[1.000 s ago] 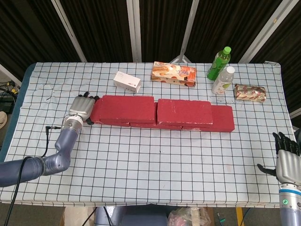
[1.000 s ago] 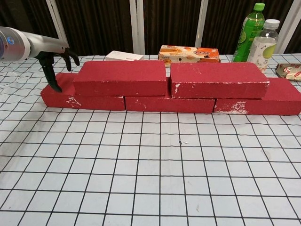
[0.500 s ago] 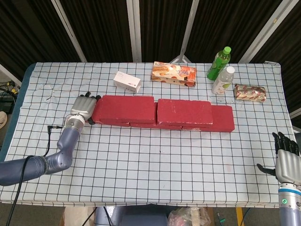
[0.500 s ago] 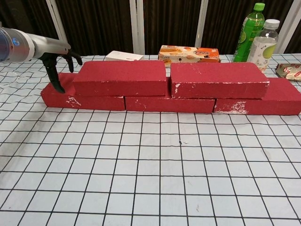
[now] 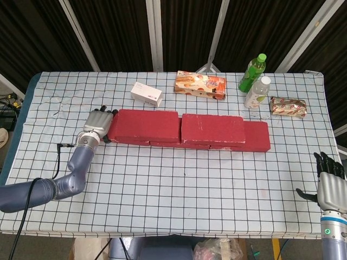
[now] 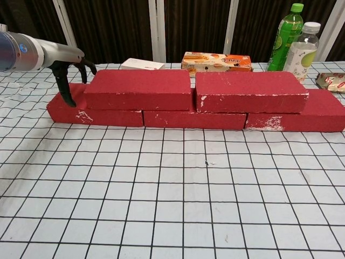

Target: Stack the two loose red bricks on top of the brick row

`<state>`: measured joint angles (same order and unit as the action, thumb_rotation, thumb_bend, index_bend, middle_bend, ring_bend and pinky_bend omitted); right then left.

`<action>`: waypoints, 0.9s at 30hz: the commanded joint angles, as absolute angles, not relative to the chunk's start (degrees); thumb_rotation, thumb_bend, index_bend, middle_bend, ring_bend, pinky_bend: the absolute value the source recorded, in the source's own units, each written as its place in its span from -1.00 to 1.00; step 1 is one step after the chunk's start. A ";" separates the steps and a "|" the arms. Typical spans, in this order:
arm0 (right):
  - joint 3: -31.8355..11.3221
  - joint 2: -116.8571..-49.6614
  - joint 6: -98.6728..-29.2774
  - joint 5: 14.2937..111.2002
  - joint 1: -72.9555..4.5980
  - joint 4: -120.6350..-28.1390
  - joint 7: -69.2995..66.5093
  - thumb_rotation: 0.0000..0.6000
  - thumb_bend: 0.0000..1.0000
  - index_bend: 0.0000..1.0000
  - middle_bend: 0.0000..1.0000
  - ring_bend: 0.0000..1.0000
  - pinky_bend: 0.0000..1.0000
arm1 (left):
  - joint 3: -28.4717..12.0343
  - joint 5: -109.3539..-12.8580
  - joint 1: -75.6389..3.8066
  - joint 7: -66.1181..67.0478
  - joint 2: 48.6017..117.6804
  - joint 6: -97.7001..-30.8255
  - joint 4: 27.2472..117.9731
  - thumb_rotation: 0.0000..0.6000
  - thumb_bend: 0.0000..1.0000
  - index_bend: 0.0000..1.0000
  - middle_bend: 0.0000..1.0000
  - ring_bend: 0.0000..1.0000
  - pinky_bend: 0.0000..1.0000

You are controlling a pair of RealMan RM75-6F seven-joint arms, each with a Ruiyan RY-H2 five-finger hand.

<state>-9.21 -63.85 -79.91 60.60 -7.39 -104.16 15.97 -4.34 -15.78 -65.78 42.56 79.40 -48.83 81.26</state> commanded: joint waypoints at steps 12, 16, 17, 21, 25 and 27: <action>-9.25 -63.56 -80.16 60.69 -7.19 -104.34 15.54 1.00 -0.69 -0.89 -1.00 -1.00 -1.00 | -4.61 -15.01 -66.08 43.30 79.41 -49.37 81.74 1.00 -1.00 -0.71 -0.56 -0.84 -0.60; -9.23 -63.58 -80.10 60.64 -7.22 -104.32 15.61 1.00 -0.69 -0.89 -1.00 -1.00 -1.00 | -4.69 -14.99 -66.14 43.41 79.43 -49.42 81.81 1.00 -1.00 -0.71 -0.56 -0.84 -0.60; -9.28 -63.59 -80.12 60.62 -7.25 -104.35 15.61 1.00 -0.69 -0.89 -1.00 -1.00 -1.00 | -4.65 -15.02 -66.16 43.52 79.42 -49.44 81.87 1.00 -1.00 -0.71 -0.56 -0.84 -0.60; -9.29 -63.66 -80.32 60.64 -7.21 -104.40 15.70 1.00 -0.69 -0.89 -1.00 -1.00 -1.00 | -4.69 -15.09 -66.12 43.58 79.10 -49.68 82.39 1.00 -1.00 -0.72 -0.56 -0.84 -0.60; -9.20 -63.73 -80.32 60.81 -7.24 -104.40 15.81 1.00 -0.69 -0.89 -1.00 -1.00 -1.00 | -4.46 -15.02 -65.84 43.75 78.39 -50.24 83.05 1.00 -1.00 -0.71 -0.56 -0.84 -0.60; -9.20 -63.77 -80.30 60.80 -7.26 -104.37 15.84 1.00 -0.69 -0.89 -1.00 -1.00 -1.00 | -4.32 -14.84 -65.65 43.77 78.10 -50.30 83.33 1.00 -1.00 -0.71 -0.56 -0.84 -0.60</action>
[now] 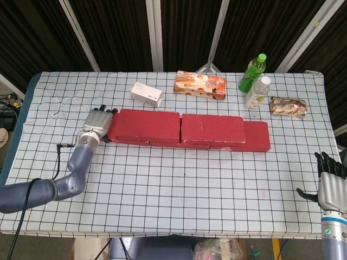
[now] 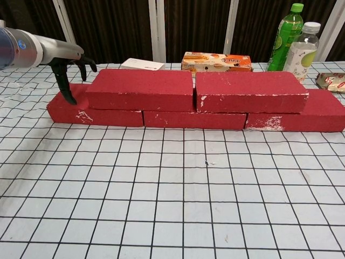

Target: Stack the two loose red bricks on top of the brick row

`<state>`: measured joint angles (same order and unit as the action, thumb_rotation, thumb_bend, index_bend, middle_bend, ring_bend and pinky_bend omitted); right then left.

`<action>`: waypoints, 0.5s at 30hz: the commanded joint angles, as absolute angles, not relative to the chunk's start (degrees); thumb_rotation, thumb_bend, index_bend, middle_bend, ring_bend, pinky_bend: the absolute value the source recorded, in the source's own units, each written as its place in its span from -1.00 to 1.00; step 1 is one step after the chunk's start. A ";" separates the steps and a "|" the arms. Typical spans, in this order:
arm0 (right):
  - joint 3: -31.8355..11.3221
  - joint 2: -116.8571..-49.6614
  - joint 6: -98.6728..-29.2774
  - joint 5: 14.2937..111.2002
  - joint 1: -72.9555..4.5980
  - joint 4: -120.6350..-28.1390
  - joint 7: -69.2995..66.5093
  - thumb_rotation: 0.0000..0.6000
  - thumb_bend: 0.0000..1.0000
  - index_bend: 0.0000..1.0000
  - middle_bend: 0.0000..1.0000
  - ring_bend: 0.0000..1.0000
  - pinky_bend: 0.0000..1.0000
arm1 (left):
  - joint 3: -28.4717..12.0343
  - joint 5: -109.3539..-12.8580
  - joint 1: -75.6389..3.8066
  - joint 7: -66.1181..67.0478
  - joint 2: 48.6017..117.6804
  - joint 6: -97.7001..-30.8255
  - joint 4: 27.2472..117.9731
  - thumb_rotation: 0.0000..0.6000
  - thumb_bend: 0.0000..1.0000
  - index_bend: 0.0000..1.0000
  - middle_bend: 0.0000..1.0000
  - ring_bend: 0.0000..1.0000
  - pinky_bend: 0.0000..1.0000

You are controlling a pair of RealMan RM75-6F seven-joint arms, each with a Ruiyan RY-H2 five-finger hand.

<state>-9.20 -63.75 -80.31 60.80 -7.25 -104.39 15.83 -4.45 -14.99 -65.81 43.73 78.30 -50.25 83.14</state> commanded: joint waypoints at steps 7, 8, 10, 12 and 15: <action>-9.20 -63.89 -80.29 60.81 -7.33 -104.39 15.98 1.00 -0.69 -0.89 -1.00 -1.00 -1.00 | -3.80 -14.51 -65.35 43.96 78.06 -49.57 82.90 1.00 -1.00 -0.72 -0.55 -0.84 -0.60; -9.22 -63.91 -80.26 60.75 -7.35 -104.35 15.99 1.00 -0.69 -0.89 -1.00 -1.00 -1.00 | -3.75 -14.55 -65.35 44.00 78.14 -49.46 82.81 1.00 -1.00 -0.72 -0.55 -0.84 -0.60; -9.26 -63.91 -80.22 60.59 -7.37 -104.35 16.03 1.00 -0.69 -0.89 -1.00 -1.00 -1.00 | -3.69 -14.65 -65.43 44.13 78.34 -49.32 82.60 1.00 -1.00 -0.72 -0.55 -0.84 -0.60; -9.27 -63.90 -80.27 60.64 -7.36 -104.40 16.02 1.00 -0.69 -0.89 -1.00 -1.00 -1.00 | -3.79 -14.72 -65.47 44.07 78.49 -49.29 82.55 1.00 -1.00 -0.72 -0.55 -0.84 -0.60; -9.26 -63.84 -80.43 60.73 -7.27 -104.44 15.91 1.00 -0.69 -0.89 -1.00 -1.00 -1.00 | -3.80 -14.87 -65.53 44.14 78.64 -49.35 82.60 1.00 -1.00 -0.72 -0.55 -0.84 -0.60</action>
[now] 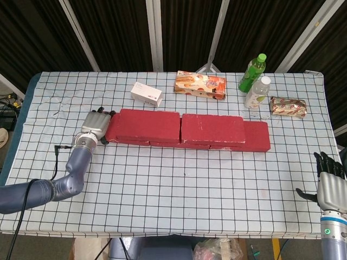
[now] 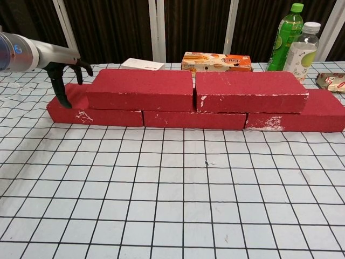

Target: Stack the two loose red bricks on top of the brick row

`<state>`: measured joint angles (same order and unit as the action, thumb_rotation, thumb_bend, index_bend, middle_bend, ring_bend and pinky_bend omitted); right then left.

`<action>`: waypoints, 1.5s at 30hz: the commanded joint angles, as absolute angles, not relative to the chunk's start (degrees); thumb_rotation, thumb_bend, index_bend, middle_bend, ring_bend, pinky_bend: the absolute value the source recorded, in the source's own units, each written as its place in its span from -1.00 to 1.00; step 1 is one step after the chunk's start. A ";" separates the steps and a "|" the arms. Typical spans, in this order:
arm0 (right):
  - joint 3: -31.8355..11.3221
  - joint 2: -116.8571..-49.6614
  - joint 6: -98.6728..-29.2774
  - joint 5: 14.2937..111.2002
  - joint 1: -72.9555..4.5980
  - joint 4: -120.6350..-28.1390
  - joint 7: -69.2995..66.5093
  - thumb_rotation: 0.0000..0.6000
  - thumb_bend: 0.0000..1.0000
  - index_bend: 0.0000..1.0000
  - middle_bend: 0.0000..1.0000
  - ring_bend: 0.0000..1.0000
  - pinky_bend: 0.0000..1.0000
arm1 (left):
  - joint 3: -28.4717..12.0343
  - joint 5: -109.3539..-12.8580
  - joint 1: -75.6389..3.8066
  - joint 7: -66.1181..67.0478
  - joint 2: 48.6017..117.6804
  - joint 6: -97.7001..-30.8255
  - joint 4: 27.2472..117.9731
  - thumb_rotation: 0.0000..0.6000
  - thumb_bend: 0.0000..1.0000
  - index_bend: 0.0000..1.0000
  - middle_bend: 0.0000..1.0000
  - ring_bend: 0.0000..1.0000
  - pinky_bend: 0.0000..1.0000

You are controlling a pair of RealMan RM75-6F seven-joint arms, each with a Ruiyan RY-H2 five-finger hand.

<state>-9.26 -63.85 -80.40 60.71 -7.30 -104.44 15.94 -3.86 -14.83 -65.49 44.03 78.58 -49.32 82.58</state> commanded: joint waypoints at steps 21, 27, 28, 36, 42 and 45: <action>-9.34 -63.65 -80.28 60.69 -7.22 -104.35 15.41 1.00 -0.69 -0.89 -1.00 -1.00 -1.00 | -4.10 -13.87 -66.55 45.46 79.89 -49.86 82.60 1.00 -1.00 -0.72 -0.54 -0.84 -0.60; -9.38 -63.61 -80.22 60.63 -7.23 -104.32 15.32 1.00 -0.69 -0.89 -1.00 -1.00 -1.00 | -4.13 -13.24 -66.90 46.12 80.25 -50.26 82.56 1.00 -1.00 -0.72 -0.54 -0.84 -0.60; -9.39 -63.60 -80.19 60.60 -7.25 -104.32 15.33 1.00 -0.69 -0.89 -1.00 -1.00 -1.00 | -4.14 -13.18 -66.95 46.21 80.33 -50.31 82.51 1.00 -1.00 -0.73 -0.54 -0.84 -0.60; -9.38 -63.60 -80.26 60.67 -7.21 -104.32 15.28 1.00 -0.69 -0.89 -1.00 -1.00 -1.00 | -4.27 -12.95 -67.05 46.47 80.51 -50.55 82.57 1.00 -1.00 -0.73 -0.54 -0.84 -0.60; -9.39 -63.59 -80.21 60.66 -7.25 -104.39 15.25 1.00 -0.69 -0.89 -1.00 -1.00 -1.00 | -4.31 -12.48 -67.18 46.87 80.58 -50.69 82.71 1.00 -1.00 -0.72 -0.54 -0.84 -0.60; -9.38 -63.61 -80.19 60.61 -7.26 -104.36 15.35 1.00 -0.69 -0.89 -1.00 -1.00 -1.00 | -4.39 -12.21 -67.24 46.98 80.70 -50.75 82.67 1.00 -1.00 -0.73 -0.54 -0.84 -0.60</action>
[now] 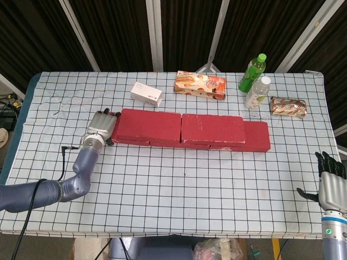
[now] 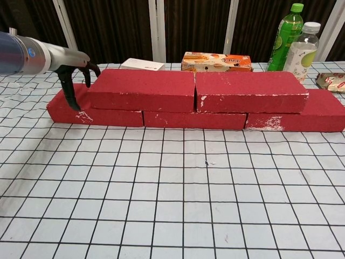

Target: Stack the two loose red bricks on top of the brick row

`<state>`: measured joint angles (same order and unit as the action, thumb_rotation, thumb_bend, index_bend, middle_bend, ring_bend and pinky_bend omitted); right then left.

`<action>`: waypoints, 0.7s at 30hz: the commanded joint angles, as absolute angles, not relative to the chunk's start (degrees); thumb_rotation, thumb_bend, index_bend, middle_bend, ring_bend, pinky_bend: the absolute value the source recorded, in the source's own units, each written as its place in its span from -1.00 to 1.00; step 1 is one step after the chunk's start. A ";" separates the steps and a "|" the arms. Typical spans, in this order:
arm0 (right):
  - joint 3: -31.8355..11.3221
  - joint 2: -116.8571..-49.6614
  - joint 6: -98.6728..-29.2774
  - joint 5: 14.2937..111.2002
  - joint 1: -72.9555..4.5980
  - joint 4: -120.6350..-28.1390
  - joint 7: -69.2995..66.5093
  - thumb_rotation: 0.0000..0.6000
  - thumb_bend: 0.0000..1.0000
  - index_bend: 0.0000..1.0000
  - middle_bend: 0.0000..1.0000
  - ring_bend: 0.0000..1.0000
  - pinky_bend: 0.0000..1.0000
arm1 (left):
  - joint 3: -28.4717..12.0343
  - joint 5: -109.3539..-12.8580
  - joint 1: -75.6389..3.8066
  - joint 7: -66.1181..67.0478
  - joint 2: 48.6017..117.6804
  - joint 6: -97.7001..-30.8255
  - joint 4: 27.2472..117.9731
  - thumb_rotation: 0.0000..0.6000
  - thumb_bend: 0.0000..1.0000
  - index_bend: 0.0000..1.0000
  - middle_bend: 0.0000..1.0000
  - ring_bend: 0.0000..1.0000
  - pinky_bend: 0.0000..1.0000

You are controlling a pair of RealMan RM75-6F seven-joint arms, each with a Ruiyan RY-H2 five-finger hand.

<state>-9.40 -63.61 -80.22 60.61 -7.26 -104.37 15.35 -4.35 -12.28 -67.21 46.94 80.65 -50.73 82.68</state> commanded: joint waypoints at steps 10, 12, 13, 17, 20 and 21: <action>-9.39 -63.63 -80.15 60.52 -7.31 -104.30 15.43 1.00 -0.69 -0.89 -1.00 -1.00 -1.00 | -4.76 -12.01 -67.60 47.47 80.90 -51.26 83.28 1.00 -1.00 -0.73 -0.52 -0.84 -0.60; -9.37 -63.61 -80.14 60.53 -7.30 -104.32 15.42 1.00 -0.69 -0.89 -1.00 -1.00 -1.00 | -4.77 -11.97 -67.62 47.60 80.89 -51.44 83.44 1.00 -1.00 -0.73 -0.52 -0.84 -0.60; -9.37 -63.60 -80.13 60.55 -7.30 -104.33 15.42 1.00 -0.69 -0.89 -1.00 -1.00 -1.00 | -4.77 -11.93 -67.62 47.62 80.88 -51.48 83.50 1.00 -1.00 -0.73 -0.51 -0.84 -0.60; -9.40 -63.53 -80.15 60.50 -7.26 -104.30 15.28 1.00 -0.69 -0.89 -1.00 -1.00 -1.00 | -4.62 -11.56 -67.59 48.00 80.72 -51.84 83.68 1.00 -1.00 -0.72 -0.50 -0.84 -0.60; -9.39 -63.48 -80.14 60.53 -7.23 -104.32 15.20 1.00 -0.69 -0.89 -1.00 -1.00 -1.00 | -4.45 -11.28 -67.33 48.10 80.42 -52.36 83.88 1.00 -1.00 -0.70 -0.49 -0.84 -0.60; -9.38 -63.47 -80.14 60.56 -7.23 -104.31 15.21 1.00 -0.69 -0.89 -1.00 -1.00 -1.00 | -4.32 -11.00 -67.15 48.16 80.17 -52.52 84.00 1.00 -1.00 -0.68 -0.49 -0.84 -0.59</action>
<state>-9.38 -63.47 -80.14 60.56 -7.23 -104.31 15.21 -4.42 -11.16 -67.28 48.11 80.32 -52.41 83.90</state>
